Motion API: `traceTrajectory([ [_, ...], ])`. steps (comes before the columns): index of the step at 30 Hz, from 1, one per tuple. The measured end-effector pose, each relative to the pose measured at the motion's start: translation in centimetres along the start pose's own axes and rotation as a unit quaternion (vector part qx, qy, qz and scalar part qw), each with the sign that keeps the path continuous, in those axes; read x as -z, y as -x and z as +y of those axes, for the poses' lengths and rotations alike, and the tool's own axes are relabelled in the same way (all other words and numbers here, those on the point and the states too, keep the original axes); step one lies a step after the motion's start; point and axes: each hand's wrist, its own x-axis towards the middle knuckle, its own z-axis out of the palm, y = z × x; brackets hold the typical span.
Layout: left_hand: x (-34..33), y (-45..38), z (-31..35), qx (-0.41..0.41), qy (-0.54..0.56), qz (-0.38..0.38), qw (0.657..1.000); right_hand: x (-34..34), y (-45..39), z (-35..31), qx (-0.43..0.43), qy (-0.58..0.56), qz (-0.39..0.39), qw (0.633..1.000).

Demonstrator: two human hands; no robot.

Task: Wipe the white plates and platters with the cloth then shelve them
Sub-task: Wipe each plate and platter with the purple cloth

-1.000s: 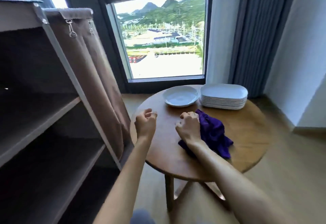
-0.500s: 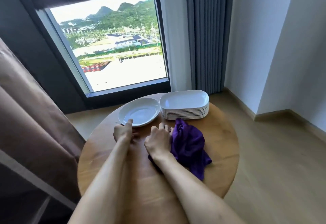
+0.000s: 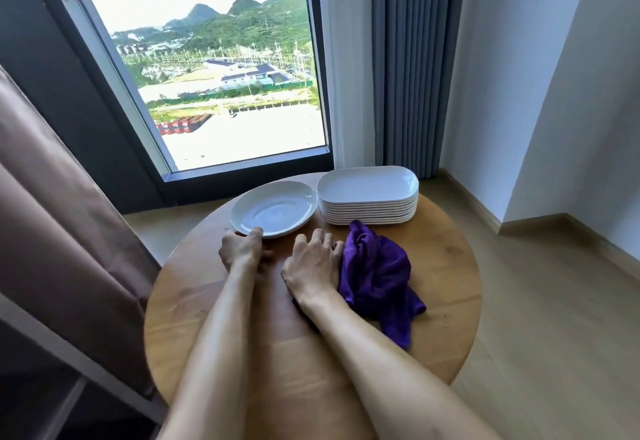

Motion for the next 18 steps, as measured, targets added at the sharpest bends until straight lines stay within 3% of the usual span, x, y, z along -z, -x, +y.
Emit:
traceTrajectory([
  [18,0.6,1.5,0.4,-0.011,0.024,-0.010,1.000,-0.2,0.0,-0.2,0.006,0.015,0.007,1.000],
])
